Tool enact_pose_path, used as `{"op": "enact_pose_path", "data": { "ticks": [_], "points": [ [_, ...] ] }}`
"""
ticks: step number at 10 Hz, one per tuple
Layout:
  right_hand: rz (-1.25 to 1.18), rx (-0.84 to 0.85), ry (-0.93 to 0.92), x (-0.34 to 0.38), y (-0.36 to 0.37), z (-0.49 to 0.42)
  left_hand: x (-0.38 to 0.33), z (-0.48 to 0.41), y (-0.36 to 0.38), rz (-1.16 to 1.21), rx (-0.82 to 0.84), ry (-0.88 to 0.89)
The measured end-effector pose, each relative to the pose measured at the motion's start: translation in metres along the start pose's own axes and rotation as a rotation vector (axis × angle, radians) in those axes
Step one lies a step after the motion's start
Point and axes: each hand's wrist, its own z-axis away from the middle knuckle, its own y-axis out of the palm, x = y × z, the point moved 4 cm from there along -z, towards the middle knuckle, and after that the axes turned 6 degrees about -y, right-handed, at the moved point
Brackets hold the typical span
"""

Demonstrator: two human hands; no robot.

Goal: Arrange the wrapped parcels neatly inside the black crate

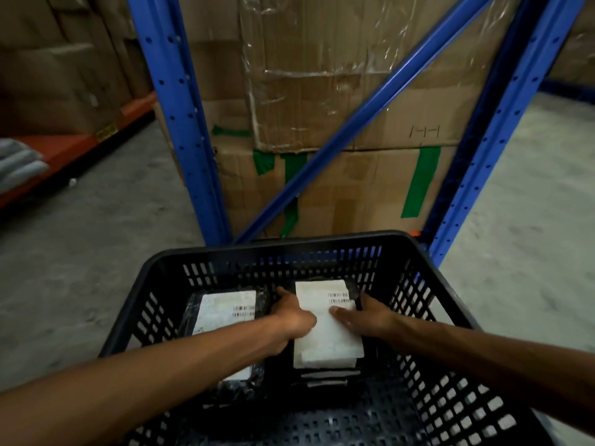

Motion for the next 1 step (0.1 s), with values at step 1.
{"op": "enact_pose_path", "data": {
  "ticks": [1],
  "points": [
    [0.211,-0.163,-0.039,0.0237,-0.0223,0.0091,0.0094,0.002,-0.0042,-0.065,-0.076,0.077]
  ]
}}
